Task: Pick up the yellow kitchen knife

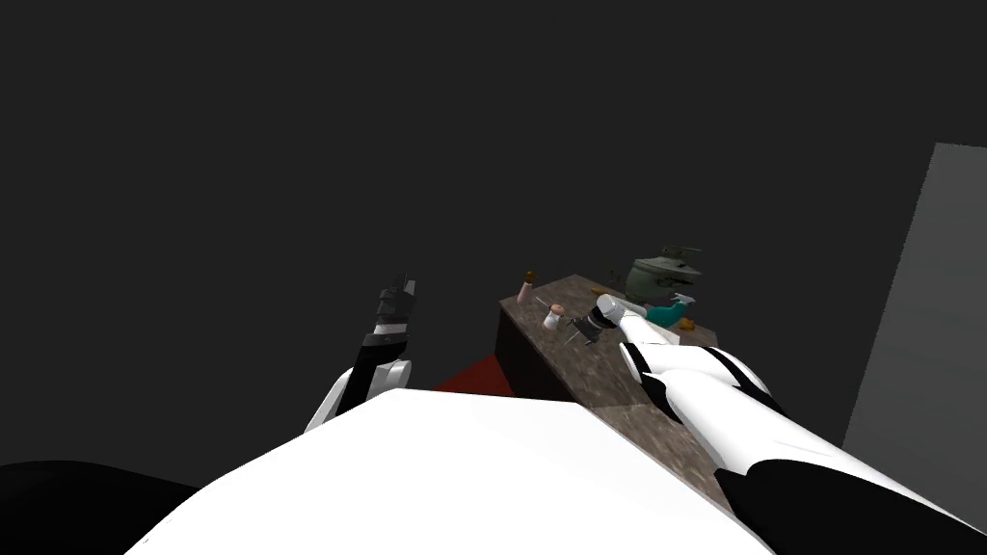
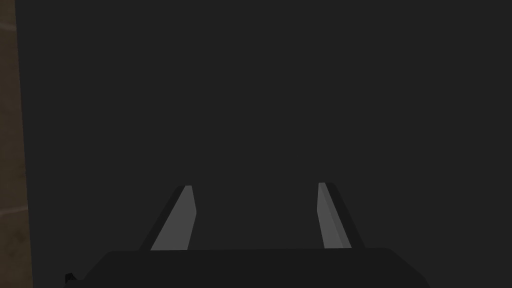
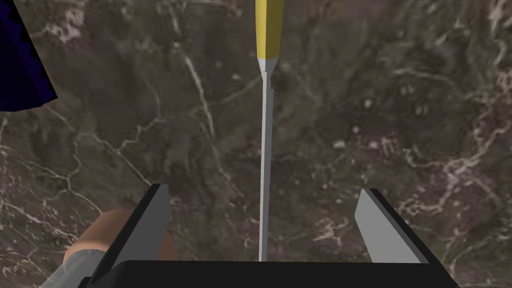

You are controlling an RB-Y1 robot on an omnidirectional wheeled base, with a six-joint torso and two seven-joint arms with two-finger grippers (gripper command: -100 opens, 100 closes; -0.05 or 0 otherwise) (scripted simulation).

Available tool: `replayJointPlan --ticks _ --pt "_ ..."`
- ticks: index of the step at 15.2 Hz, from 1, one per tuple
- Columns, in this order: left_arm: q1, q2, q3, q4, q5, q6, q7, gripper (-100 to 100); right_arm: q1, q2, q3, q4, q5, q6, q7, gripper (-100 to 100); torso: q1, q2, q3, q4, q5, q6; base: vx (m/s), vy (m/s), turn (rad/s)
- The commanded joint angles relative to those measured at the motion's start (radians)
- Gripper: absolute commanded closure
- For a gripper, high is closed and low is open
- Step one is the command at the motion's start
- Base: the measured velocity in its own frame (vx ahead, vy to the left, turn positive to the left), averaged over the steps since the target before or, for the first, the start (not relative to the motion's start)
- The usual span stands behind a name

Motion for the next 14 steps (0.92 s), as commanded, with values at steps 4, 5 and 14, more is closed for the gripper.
replayJointPlan --ticks 4,5,14 --pt "0.0 0.0 0.0 0.0 0.0 0.0 0.0 0 -0.008 -0.036 0.008 0.076 0.072 -0.018 0.033 -100 0.0 -0.001 -0.001 0.0 0.0 0.001 0.063 -0.006 0.188" --pt "0.0 0.0 0.0 0.0 0.0 0.0 0.0 0 -0.008 -0.036 0.008 0.076 0.072 -0.018 0.033 -100 0.0 -0.001 0.0 0.0 0.0 0.001 0.028 -0.001 -0.026" --pt "0.0 0.0 0.0 0.0 0.0 0.0 0.0 0 0.012 -0.036 0.029 0.122 0.082 0.021 0.044 -100 -0.001 0.004 0.002 0.001 -0.001 0.001 0.019 -0.005 0.047"
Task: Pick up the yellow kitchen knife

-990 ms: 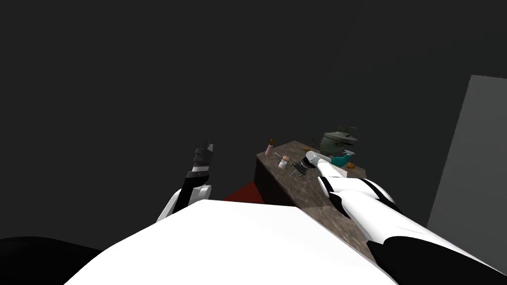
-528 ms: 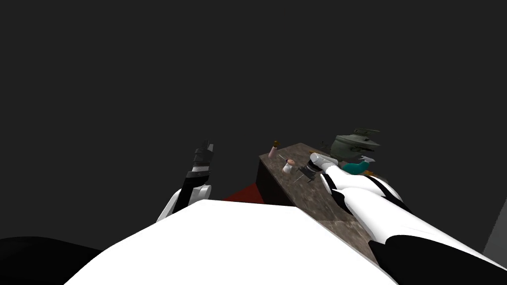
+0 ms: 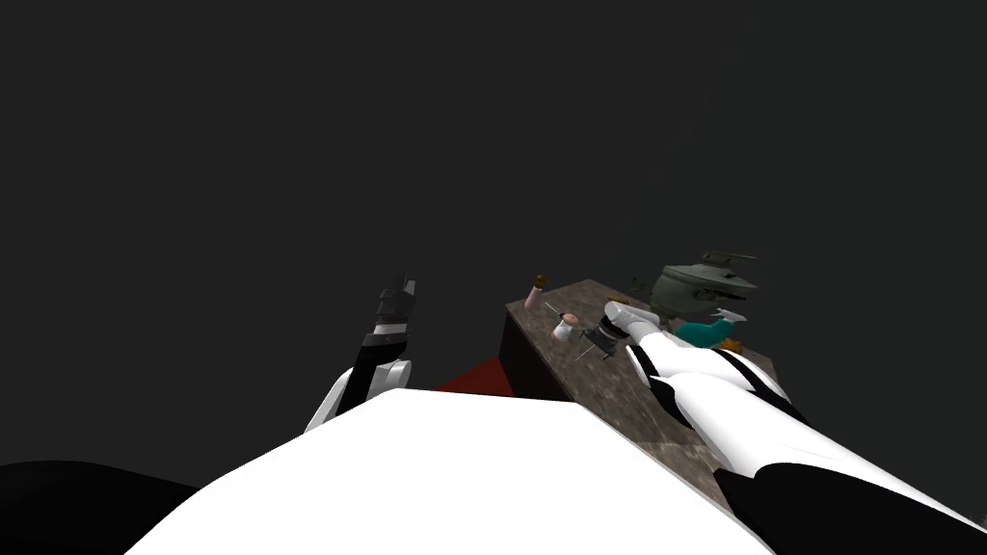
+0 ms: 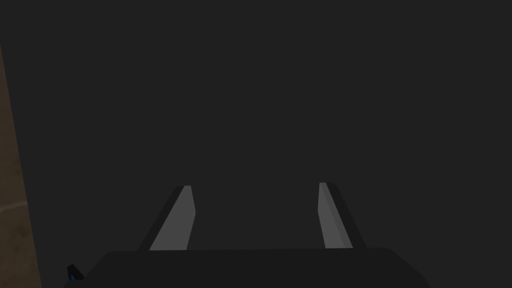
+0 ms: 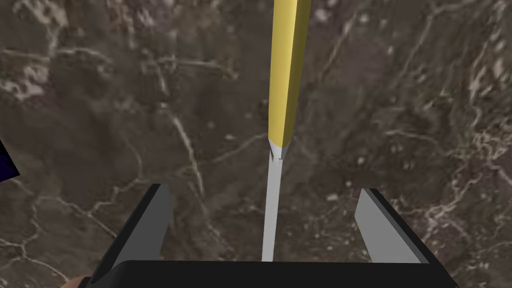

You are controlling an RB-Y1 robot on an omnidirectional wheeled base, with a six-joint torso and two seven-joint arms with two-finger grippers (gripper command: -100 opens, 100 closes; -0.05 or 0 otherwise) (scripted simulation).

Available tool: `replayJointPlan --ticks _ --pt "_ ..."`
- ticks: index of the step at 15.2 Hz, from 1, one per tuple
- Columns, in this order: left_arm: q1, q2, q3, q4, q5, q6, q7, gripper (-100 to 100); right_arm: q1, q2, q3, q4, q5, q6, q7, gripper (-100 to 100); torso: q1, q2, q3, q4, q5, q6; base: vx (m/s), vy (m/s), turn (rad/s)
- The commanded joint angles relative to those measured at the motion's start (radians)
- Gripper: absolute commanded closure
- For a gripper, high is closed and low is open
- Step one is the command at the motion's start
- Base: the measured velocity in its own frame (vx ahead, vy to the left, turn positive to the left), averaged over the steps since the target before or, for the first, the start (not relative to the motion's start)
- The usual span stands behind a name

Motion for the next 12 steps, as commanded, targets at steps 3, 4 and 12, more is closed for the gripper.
replayJointPlan --ticks 3,4,12 --pt "0.0 0.0 0.0 0.0 0.0 0.0 0.0 0 -0.005 0.004 0.005 0.022 -0.003 0.019 0.005 100 0.0 0.0 0.0 0.0 0.0 0.0 -0.001 -0.011 0.005" --pt "0.0 0.0 0.0 0.0 0.0 0.0 0.0 0 -0.005 0.004 0.005 0.022 -0.003 0.019 0.005 100 0.001 0.0 0.0 0.0 0.0 0.0 0.0 0.0 0.0" --pt "0.0 0.0 0.0 0.0 0.0 0.0 0.0 0 -0.009 -0.024 -0.027 0.013 -0.038 0.022 0.041 -100 0.003 0.001 0.0 0.0 0.0 -0.001 -0.015 0.012 0.014"
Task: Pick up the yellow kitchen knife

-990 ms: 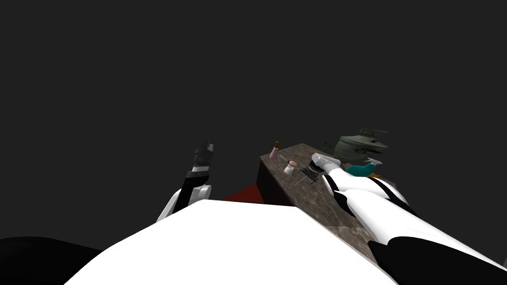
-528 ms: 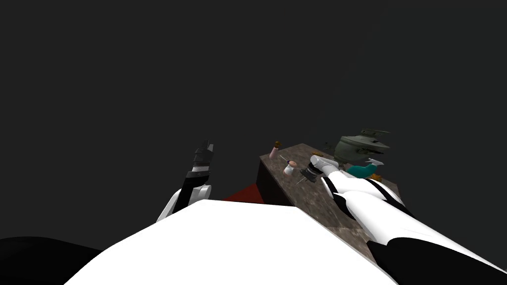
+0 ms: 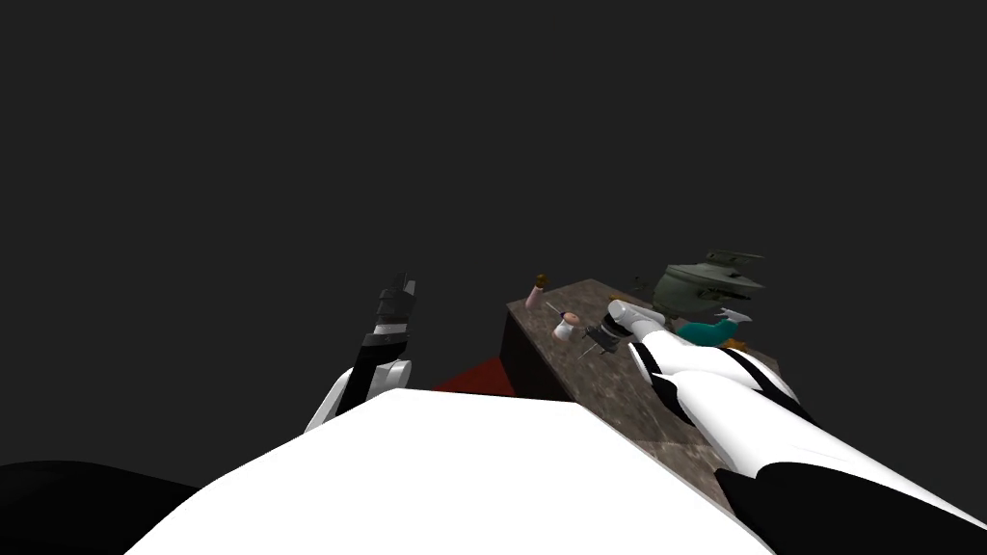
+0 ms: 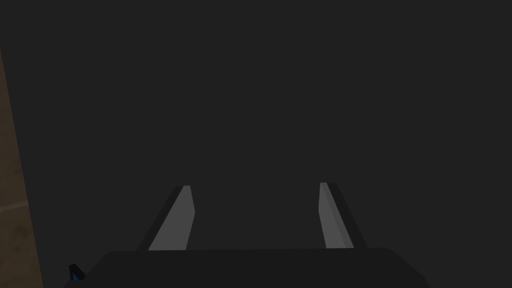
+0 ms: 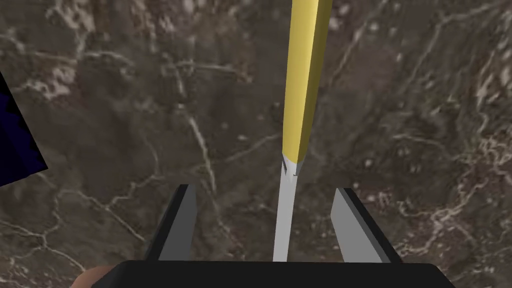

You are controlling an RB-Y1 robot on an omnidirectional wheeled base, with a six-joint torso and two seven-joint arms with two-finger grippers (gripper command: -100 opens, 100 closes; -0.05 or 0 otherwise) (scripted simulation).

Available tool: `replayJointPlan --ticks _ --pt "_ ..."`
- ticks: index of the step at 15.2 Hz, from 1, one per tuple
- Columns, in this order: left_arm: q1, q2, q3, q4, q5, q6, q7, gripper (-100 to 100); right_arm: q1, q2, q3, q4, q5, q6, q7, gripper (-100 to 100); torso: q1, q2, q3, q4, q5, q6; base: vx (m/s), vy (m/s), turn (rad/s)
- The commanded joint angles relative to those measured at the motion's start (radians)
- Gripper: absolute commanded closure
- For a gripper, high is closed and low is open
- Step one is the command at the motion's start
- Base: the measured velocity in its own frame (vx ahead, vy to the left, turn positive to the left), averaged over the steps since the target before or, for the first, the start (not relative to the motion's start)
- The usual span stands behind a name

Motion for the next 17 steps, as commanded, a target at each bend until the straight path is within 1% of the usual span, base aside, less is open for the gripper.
replayJointPlan --ticks 1,4,5,7,8,10,11,12,13,14,15,16,17 --pt "0.0 0.0 0.0 0.0 0.0 0.0 0.0 0 0.015 -0.011 -0.018 -0.013 -0.037 0.019 0.02 -100 0.0 0.0 0.0 0.0 0.0 0.0 -0.092 0.019 0.069" --pt "0.0 0.0 0.0 0.0 0.0 0.0 0.0 0 0.042 -0.027 -0.048 -0.029 -0.102 0.05 0.05 -100 -0.002 0.003 0.002 0.001 0.0 0.001 -0.092 -0.006 0.049" --pt "0.0 0.0 0.0 0.0 0.0 0.0 0.0 0 0.042 -0.027 -0.048 -0.029 -0.102 0.05 0.05 -100 -0.003 0.003 0.002 0.001 0.0 0.001 -0.075 -0.019 0.035" --pt "0.0 0.0 0.0 0.0 0.0 0.0 0.0 0 0.067 -0.039 -0.071 -0.041 -0.156 0.077 0.073 -100 -0.003 0.003 0.002 0.001 -0.001 0.001 -0.071 -0.021 0.05" --pt "0.0 0.0 0.0 0.0 0.0 0.0 0.0 0 0.067 -0.039 -0.071 -0.041 -0.157 0.077 0.073 -100 -0.004 0.002 0.002 0.001 -0.001 0.001 -0.06 -0.015 0.047" --pt "0.0 0.0 0.0 0.0 0.0 0.0 0.0 0 0.095 -0.049 -0.097 -0.053 -0.212 0.108 0.099 -100 -0.003 0.002 0.001 0.001 -0.001 0.001 -0.064 -0.011 0.048" --pt "0.0 0.0 0.0 0.0 0.0 0.0 0.0 0 0.095 -0.049 -0.097 -0.053 -0.221 0.108 0.099 -100 -0.003 0.002 0.001 0.001 -0.001 0.001 -0.072 -0.019 0.044" --pt "0.0 0.0 0.0 0.0 0.0 0.0 0.0 0 0.111 -0.053 -0.111 -0.06 -0.253 0.124 0.113 -100 -0.004 0.002 0.001 0.001 -0.001 0.001 -0.072 -0.022 0.048" --pt "0.0 0.0 0.0 0.0 0.0 0.0 0.0 0 0.111 -0.053 -0.111 -0.06 -0.256 0.124 0.113 -100 -0.004 0.002 0.001 0.001 -0.001 0.001 -0.068 -0.017 0.044" --pt "0.0 0.0 0.0 0.0 0.0 0.0 0.0 0 0.127 -0.057 -0.125 -0.066 -0.291 0.142 0.127 -100 -0.004 0.002 0.001 0.001 -0.001 0.001 -0.072 -0.017 0.06" --pt "0.0 0.0 0.0 0.0 0.0 0.0 0.0 0 0.127 -0.057 -0.125 -0.066 -0.292 0.142 0.127 -100 -0.004 0.002 0.001 0.001 -0.001 0.0 -0.066 -0.021 0.047" --pt "0.0 0.0 0.0 0.0 0.0 0.0 0.0 0 0.144 -0.06 -0.139 -0.073 -0.327 0.16 0.142 -100 -0.004 0.002 0.001 0.001 -0.001 0.001 -0.06 -0.023 0.064" --pt "0.0 0.0 0.0 0.0 0.0 0.0 0.0 0 0.144 -0.06 -0.139 -0.073 -0.329 0.16 0.142 -100 -0.004 0.002 0.001 0.001 -0.001 0.001 -0.054 -0.02 0.049"
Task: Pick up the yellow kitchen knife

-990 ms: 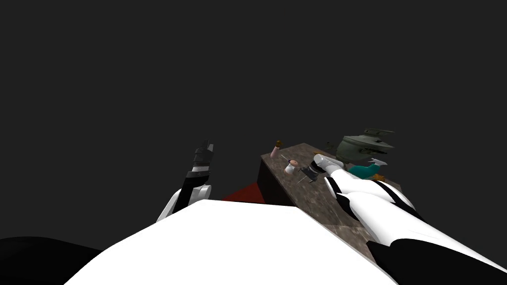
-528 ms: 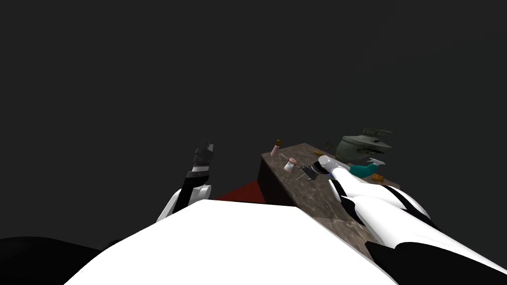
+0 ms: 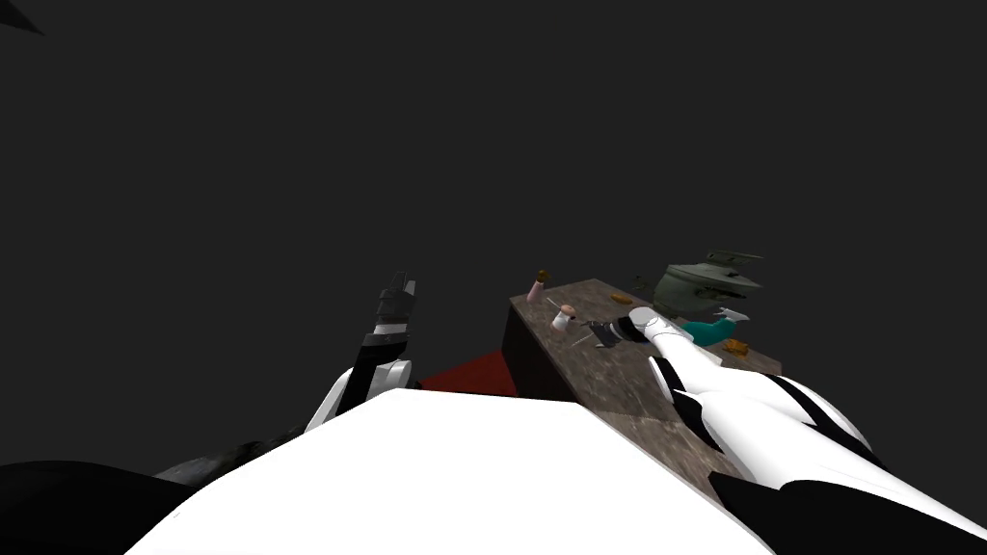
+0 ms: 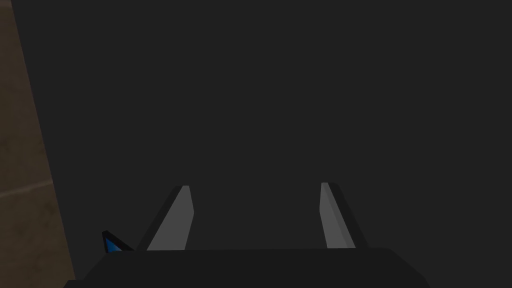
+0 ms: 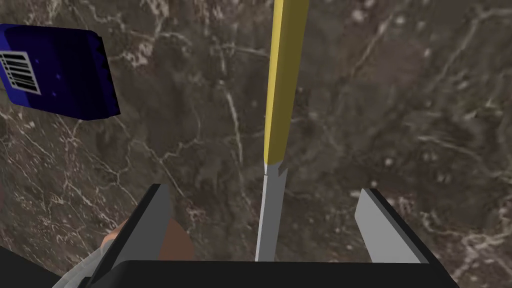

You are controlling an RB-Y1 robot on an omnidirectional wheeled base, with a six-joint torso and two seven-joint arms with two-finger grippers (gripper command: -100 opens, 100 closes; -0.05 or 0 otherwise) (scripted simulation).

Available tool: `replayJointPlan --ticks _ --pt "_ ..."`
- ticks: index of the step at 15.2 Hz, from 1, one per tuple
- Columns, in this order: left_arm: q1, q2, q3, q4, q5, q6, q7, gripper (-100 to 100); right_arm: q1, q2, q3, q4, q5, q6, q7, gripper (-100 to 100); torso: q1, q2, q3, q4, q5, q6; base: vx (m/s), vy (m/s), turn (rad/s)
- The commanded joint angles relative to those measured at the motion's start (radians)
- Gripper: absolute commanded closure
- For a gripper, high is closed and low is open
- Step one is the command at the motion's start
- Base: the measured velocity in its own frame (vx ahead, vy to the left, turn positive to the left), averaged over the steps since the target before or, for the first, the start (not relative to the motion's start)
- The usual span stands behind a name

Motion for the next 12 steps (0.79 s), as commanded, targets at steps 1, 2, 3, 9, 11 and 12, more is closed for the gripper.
replayJointPlan --ticks 1,2,3,9,11,12 --pt "0.0 0.0 0.0 0.0 0.0 0.0 0.0 0 0.024 -0.003 -0.019 -0.01 -0.05 0.027 0.021 -100 0.0 0.0 0.0 0.0 0.0 0.0 -0.059 -0.02 0.062" --pt "0.0 0.0 0.0 0.0 0.0 0.0 0.0 0 0.024 -0.003 -0.019 -0.01 -0.053 0.027 0.021 -100 0.0 0.0 0.0 0.0 0.0 0.0 -0.066 -0.022 0.057" --pt "0.0 0.0 0.0 0.0 0.0 0.0 0.0 0 0.042 -0.004 -0.033 -0.016 -0.087 0.046 0.037 -100 0.0 0.0 0.0 0.0 0.0 0.0 -0.076 -0.023 0.064" --pt "0.0 0.0 0.0 0.0 0.0 0.0 0.0 0 0.098 -0.003 -0.073 -0.037 -0.203 0.106 0.086 -100 -0.001 0.0 0.0 0.0 0.0 0.0 -0.063 -0.032 0.068" --pt "0.0 0.0 0.0 0.0 0.0 0.0 0.0 0 0.117 -0.002 -0.086 -0.044 -0.242 0.126 0.103 -100 -0.002 0.0 0.0 0.0 0.0 0.0 -0.065 -0.047 0.086" --pt "0.0 0.0 0.0 0.0 0.0 0.0 0.0 0 0.117 -0.002 -0.086 -0.044 -0.251 0.126 0.103 -100 -0.002 0.0 0.0 0.0 -0.001 0.0 -0.065 -0.045 0.066"
